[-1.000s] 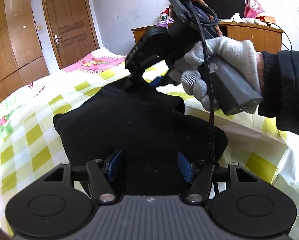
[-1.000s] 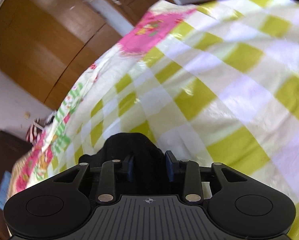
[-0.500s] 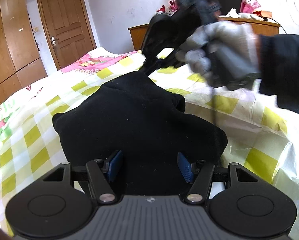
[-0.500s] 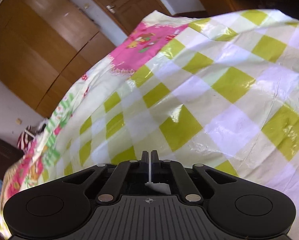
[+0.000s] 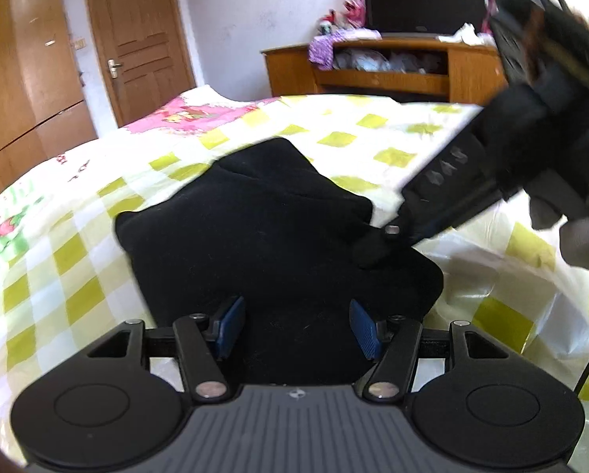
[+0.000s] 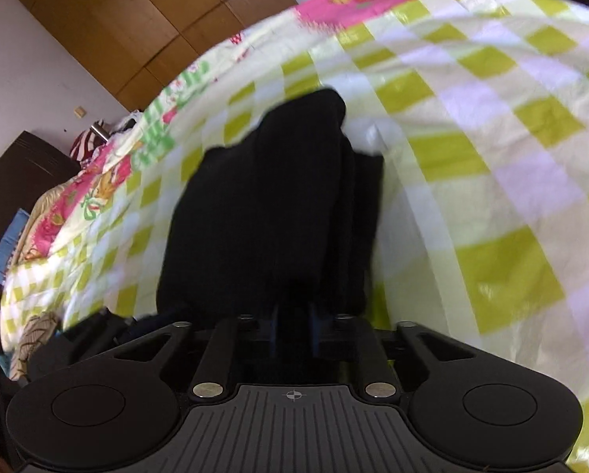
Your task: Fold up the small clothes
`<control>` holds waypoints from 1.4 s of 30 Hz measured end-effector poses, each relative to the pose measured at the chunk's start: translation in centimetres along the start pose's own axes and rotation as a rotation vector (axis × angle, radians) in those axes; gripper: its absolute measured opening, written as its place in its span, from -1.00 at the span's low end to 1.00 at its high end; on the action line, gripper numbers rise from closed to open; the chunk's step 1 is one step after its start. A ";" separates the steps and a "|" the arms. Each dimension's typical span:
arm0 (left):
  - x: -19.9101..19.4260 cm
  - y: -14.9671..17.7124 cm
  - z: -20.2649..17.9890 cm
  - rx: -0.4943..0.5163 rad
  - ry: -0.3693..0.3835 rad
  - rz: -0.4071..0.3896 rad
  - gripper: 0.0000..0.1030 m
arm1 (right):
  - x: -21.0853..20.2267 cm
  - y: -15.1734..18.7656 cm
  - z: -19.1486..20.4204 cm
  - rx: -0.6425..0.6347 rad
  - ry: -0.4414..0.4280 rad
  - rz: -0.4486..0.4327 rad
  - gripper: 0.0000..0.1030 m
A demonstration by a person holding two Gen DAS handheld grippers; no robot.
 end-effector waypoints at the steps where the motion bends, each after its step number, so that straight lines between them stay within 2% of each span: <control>1: -0.4 0.0 0.4 -0.020 -0.004 -0.002 0.39 | -0.4 0.1 -0.4 0.012 -0.002 -0.010 -0.85; 6: -0.9 0.0 3.0 -0.148 -0.048 0.001 0.39 | 0.1 0.1 -1.3 0.058 -0.018 0.010 -0.80; 9: -0.6 -0.5 4.4 -0.218 -0.045 -0.009 0.39 | -1.5 -0.5 -0.1 0.013 0.008 -0.058 -0.55; 13: 1.4 -0.5 5.6 -0.278 -0.053 0.014 0.43 | -0.9 -0.9 0.4 -0.048 0.090 -0.070 0.10; 19: 2.4 -0.4 6.5 -0.302 -0.046 0.017 0.59 | 2.5 -1.3 -1.2 0.019 0.056 -0.033 0.38; 21: 2.4 -0.4 7.0 -0.320 -0.039 0.009 0.60 | 3.2 -1.3 -1.4 0.027 0.028 -0.027 0.38; 25: 2.7 0.2 8.6 -0.406 -0.018 0.013 0.75 | 4.0 -1.5 -1.8 0.039 -0.017 -0.023 0.41; 27: 3.1 0.6 9.1 -0.467 0.007 0.031 0.76 | 4.4 -1.4 -1.7 0.035 -0.036 -0.025 0.42; 29: 3.9 0.8 8.6 -0.482 0.049 0.065 0.73 | 4.9 -1.2 -1.2 0.032 -0.039 -0.029 0.38; 32: 3.8 1.1 7.7 -0.419 0.017 0.057 0.69 | 5.4 -1.1 0.1 0.013 -0.024 -0.019 0.21; 35: 2.1 1.6 9.1 -0.441 0.015 0.050 0.64 | 5.2 -1.2 1.6 -0.004 -0.051 -0.006 0.06; 39: -1.2 3.4 11.4 -0.418 -0.077 0.061 0.64 | 7.3 -0.5 5.4 -0.058 -0.133 0.053 0.05; 42: -3.4 5.5 14.0 -0.456 -0.127 0.094 0.65 | 9.7 0.5 8.5 -0.088 -0.190 0.104 0.06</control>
Point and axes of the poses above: each gripper's, at about its wrist camera, not at the fingertips, and x roughly the way its jaws point, z to its left, y to its underside, the point moved 2 cm from there along x, roughly the way its jaws point, and after that the axes turned 10 degrees about -x, right-handed, at the moved point
